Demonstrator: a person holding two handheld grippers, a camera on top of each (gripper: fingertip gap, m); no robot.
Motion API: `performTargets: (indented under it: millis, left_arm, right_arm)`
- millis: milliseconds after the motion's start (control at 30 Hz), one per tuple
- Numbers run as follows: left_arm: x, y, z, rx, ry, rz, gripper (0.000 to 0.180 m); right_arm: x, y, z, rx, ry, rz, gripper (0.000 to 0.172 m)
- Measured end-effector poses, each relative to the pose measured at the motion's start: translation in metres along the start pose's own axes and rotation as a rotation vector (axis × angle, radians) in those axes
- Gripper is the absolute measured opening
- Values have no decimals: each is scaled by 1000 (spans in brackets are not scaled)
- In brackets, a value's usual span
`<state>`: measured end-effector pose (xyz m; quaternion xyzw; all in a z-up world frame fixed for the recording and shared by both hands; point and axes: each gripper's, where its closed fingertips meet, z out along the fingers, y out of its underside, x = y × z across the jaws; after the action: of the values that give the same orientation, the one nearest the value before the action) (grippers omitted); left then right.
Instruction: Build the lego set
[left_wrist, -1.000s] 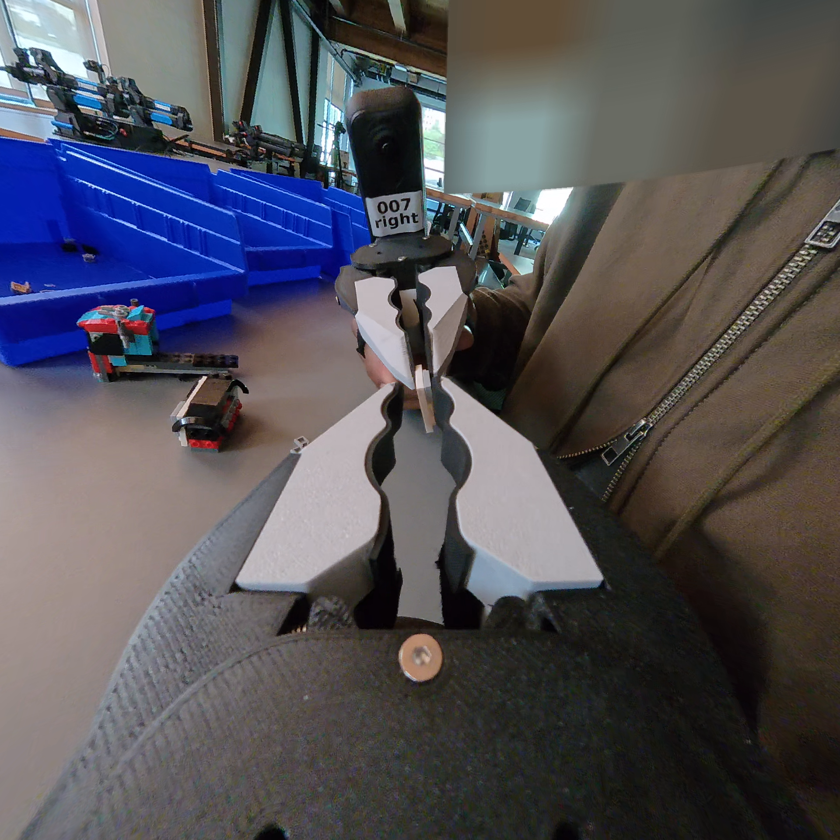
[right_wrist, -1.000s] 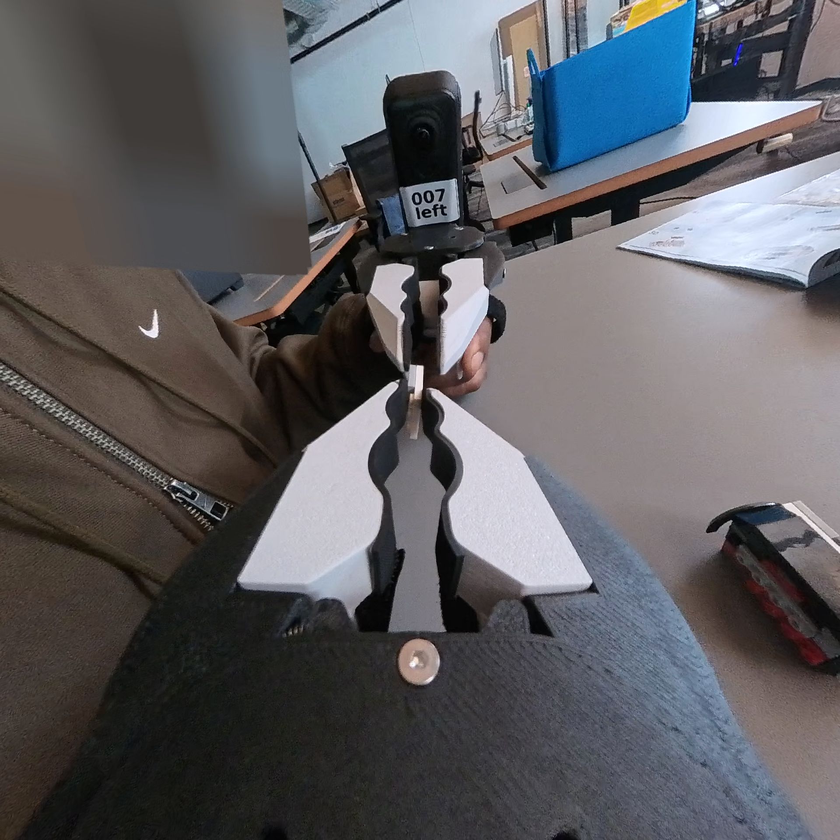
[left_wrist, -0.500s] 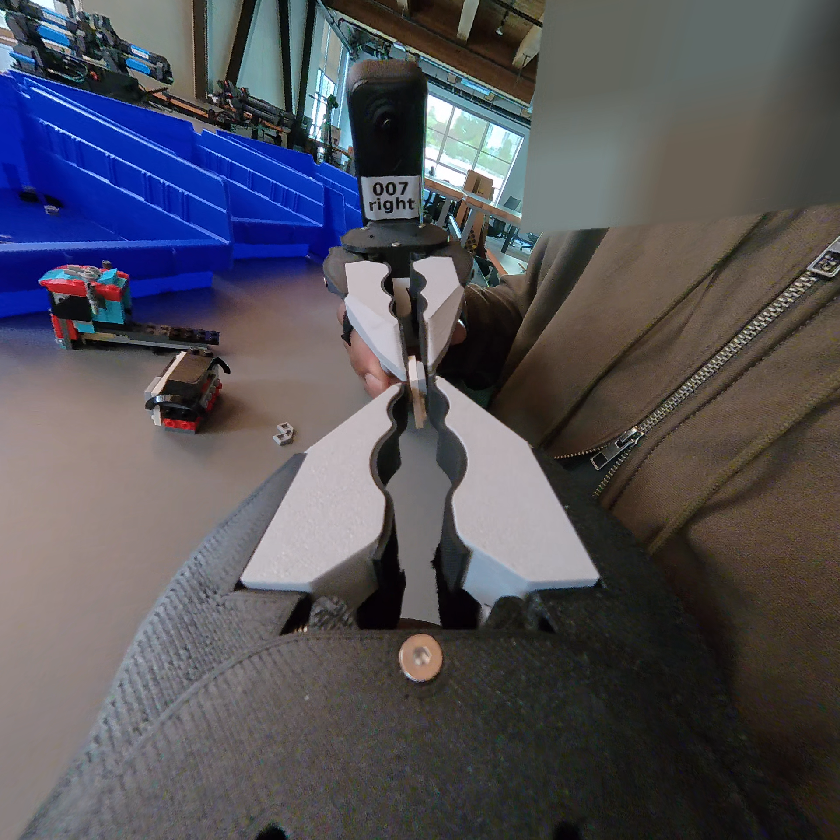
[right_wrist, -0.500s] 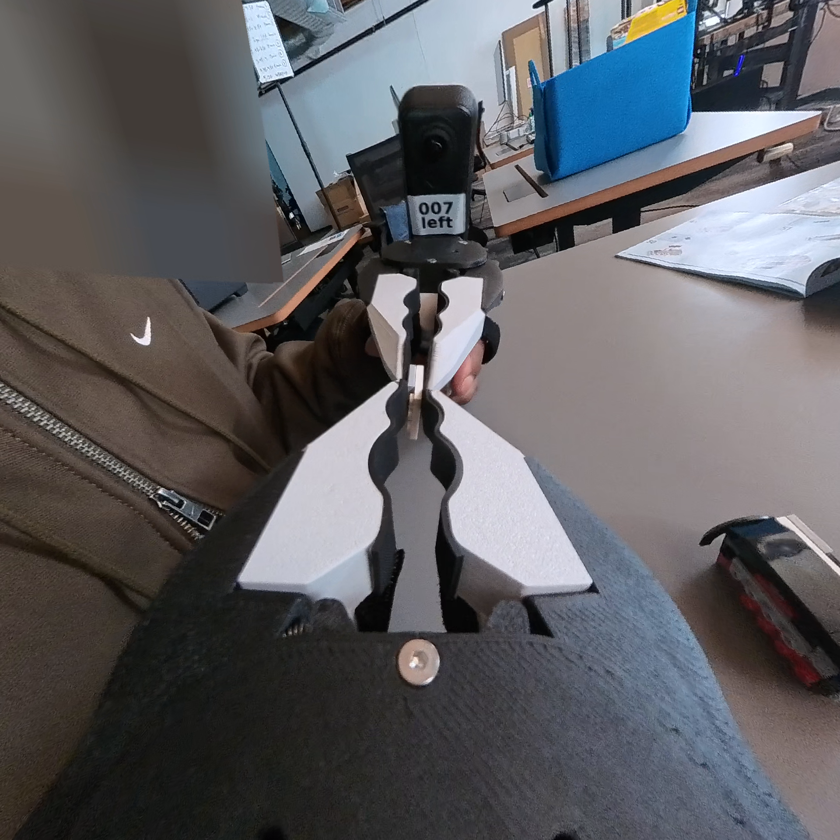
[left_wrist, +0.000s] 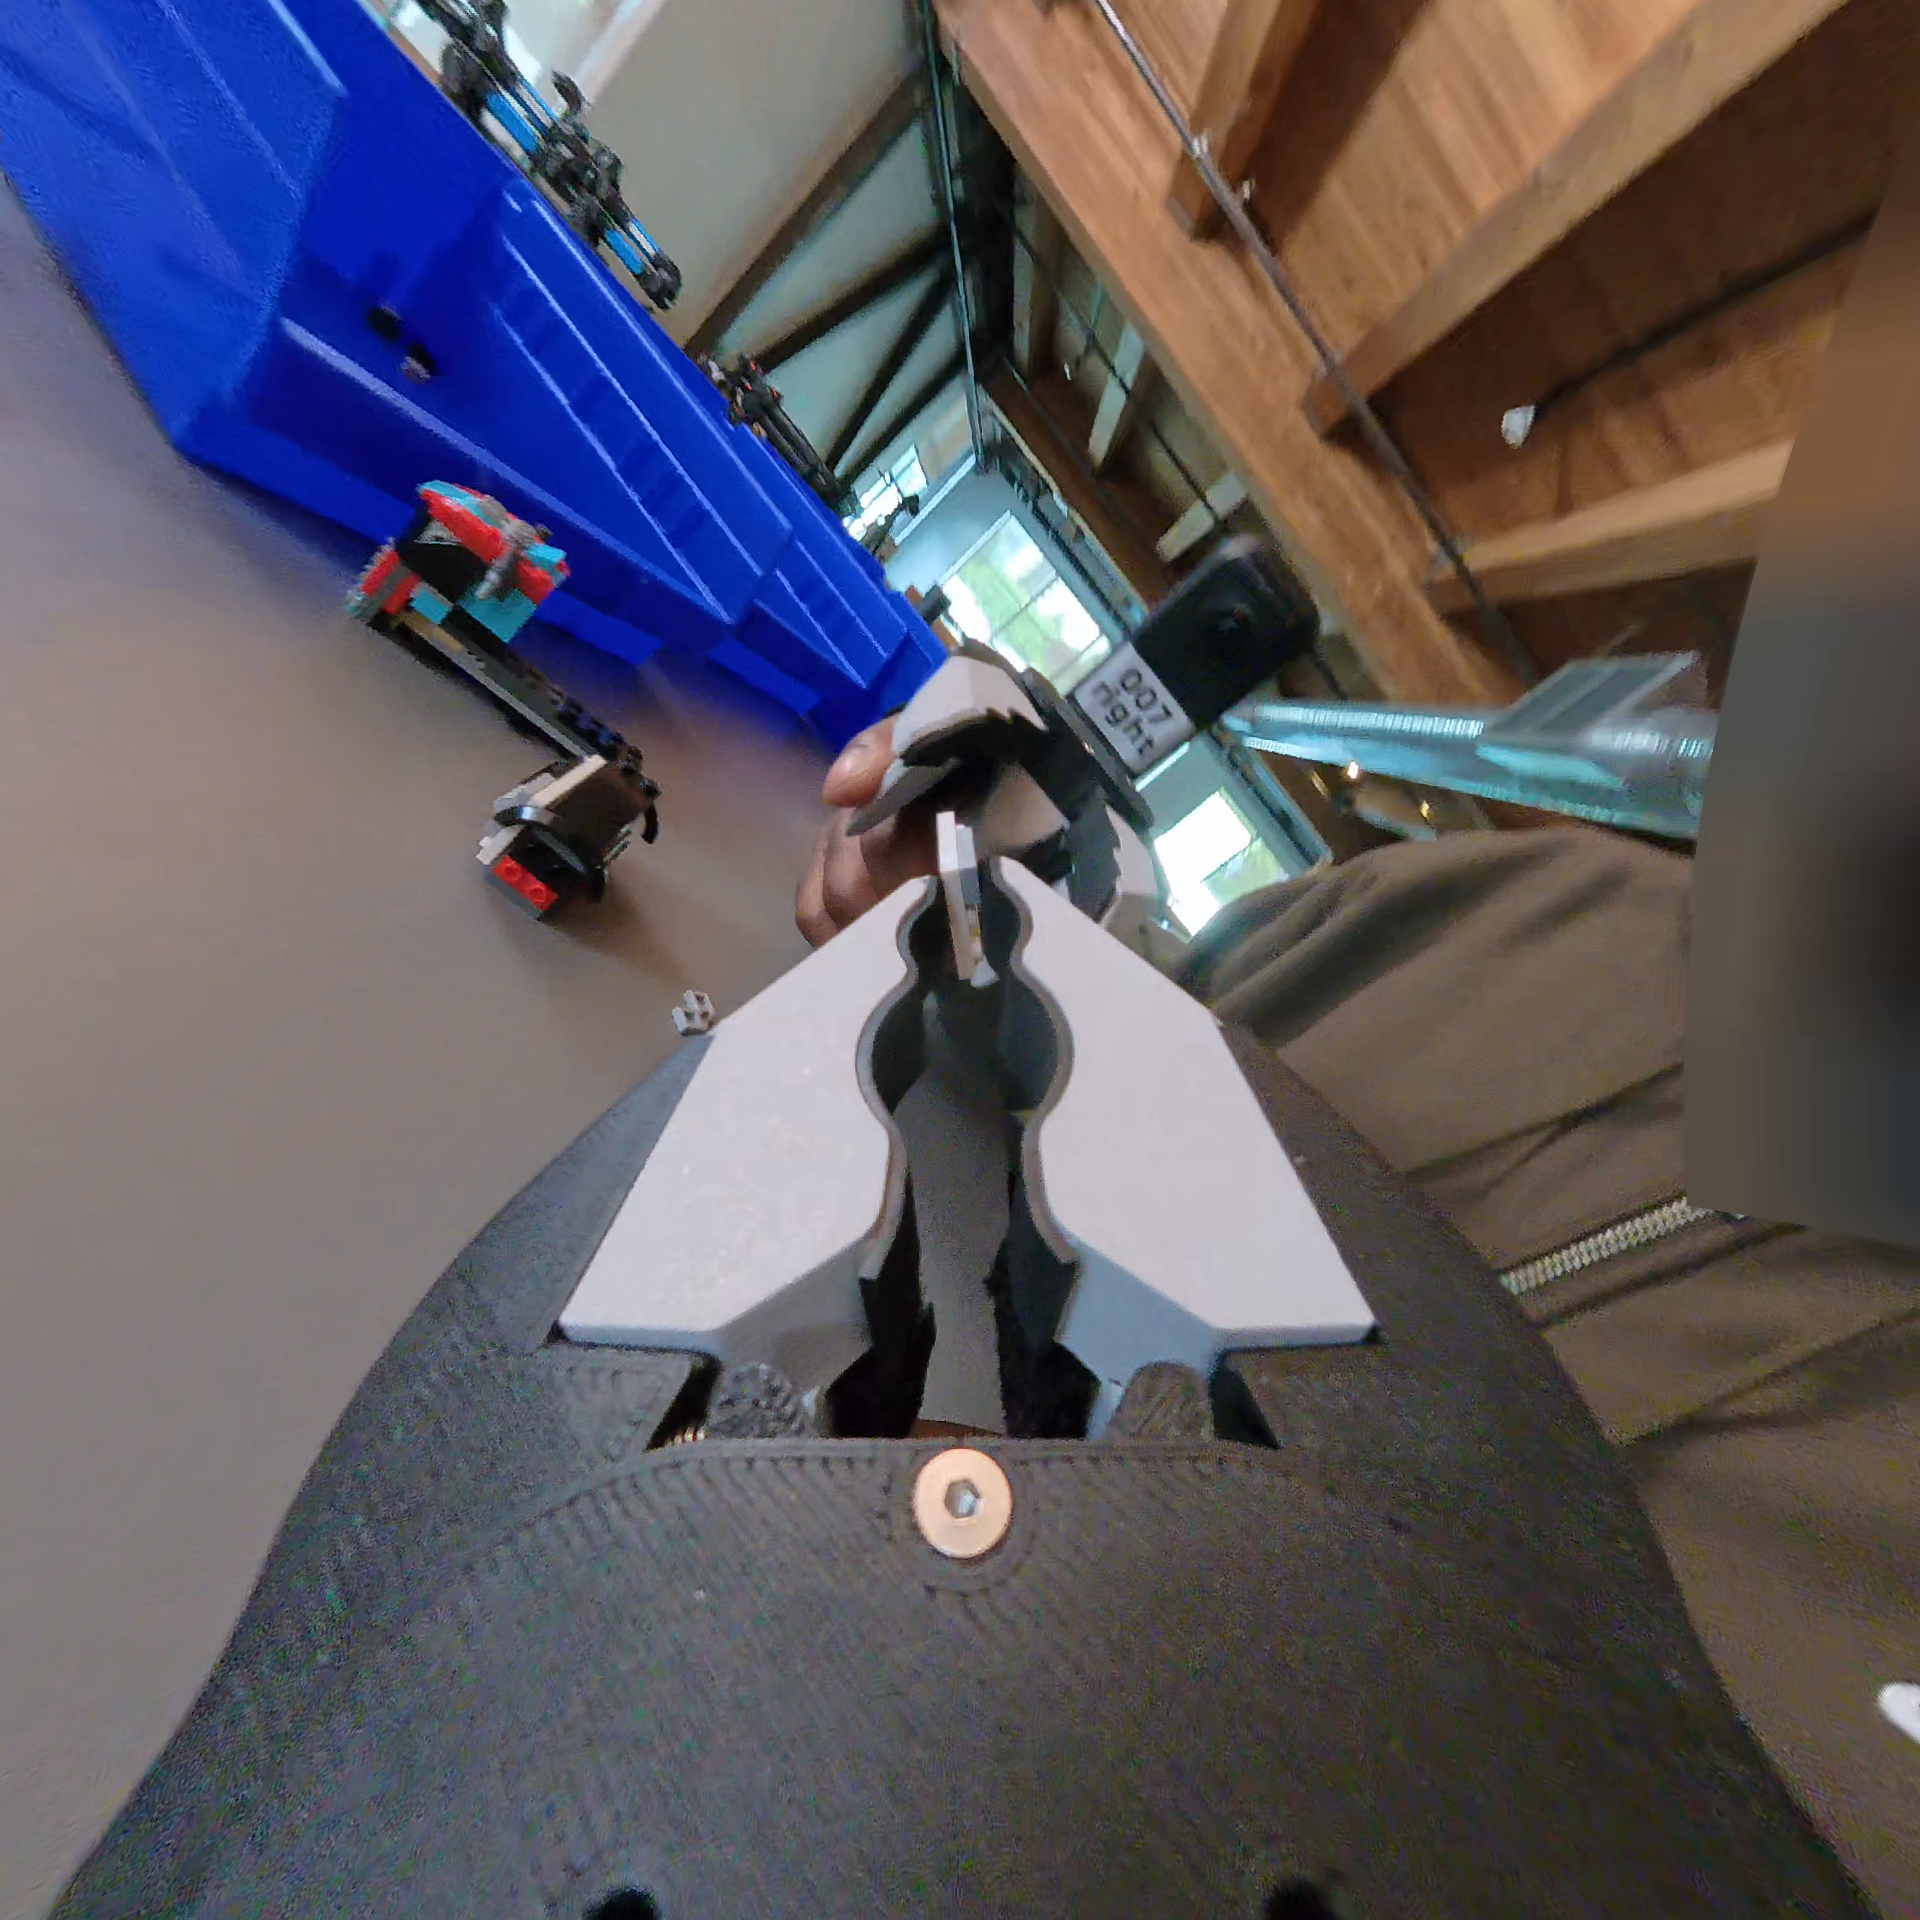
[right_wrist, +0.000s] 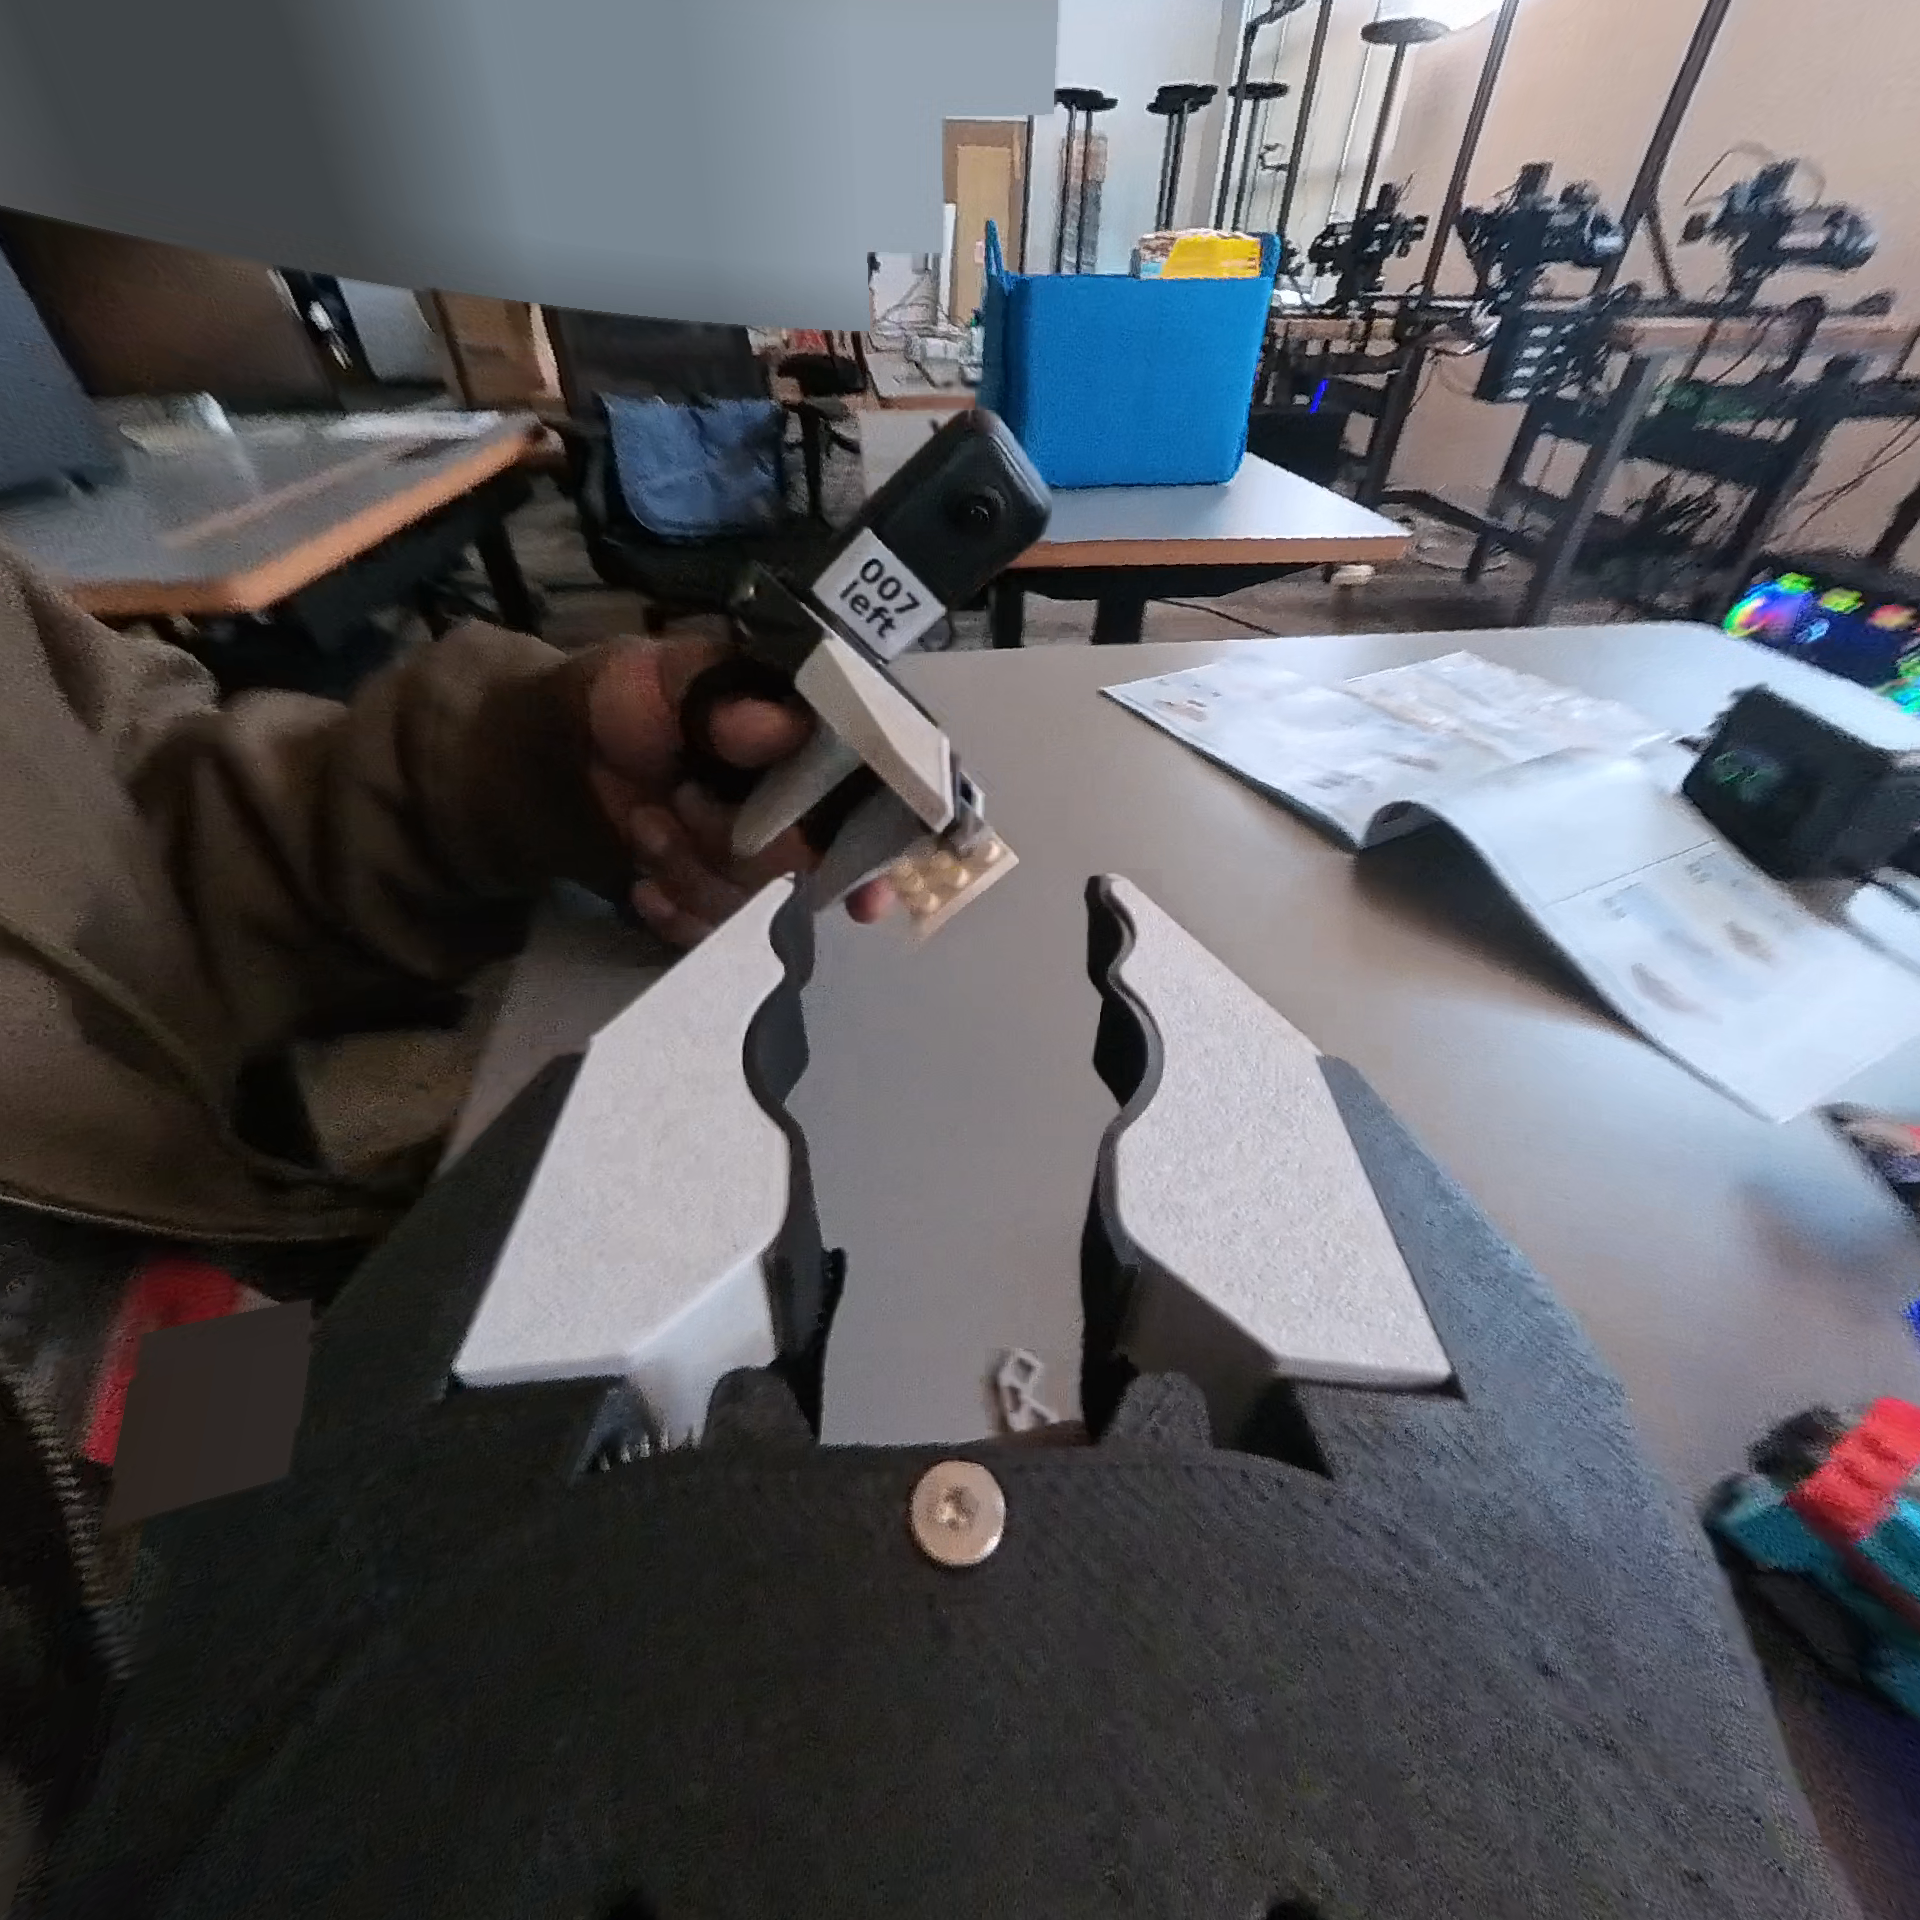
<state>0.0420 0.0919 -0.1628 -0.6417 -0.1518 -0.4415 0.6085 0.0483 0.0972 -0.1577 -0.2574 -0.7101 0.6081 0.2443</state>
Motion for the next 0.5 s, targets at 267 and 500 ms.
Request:
performTargets:
  millis: [267,500]
  left_arm:
    - [-14,-18,-10,135,-35,-103,7]
    - [-18,-22,-13,164,-61,-105,7]
  right_arm:
    - [1,-3,11,-31,40,-262,64]
    - [19,9,18,-112,138,-217,61]
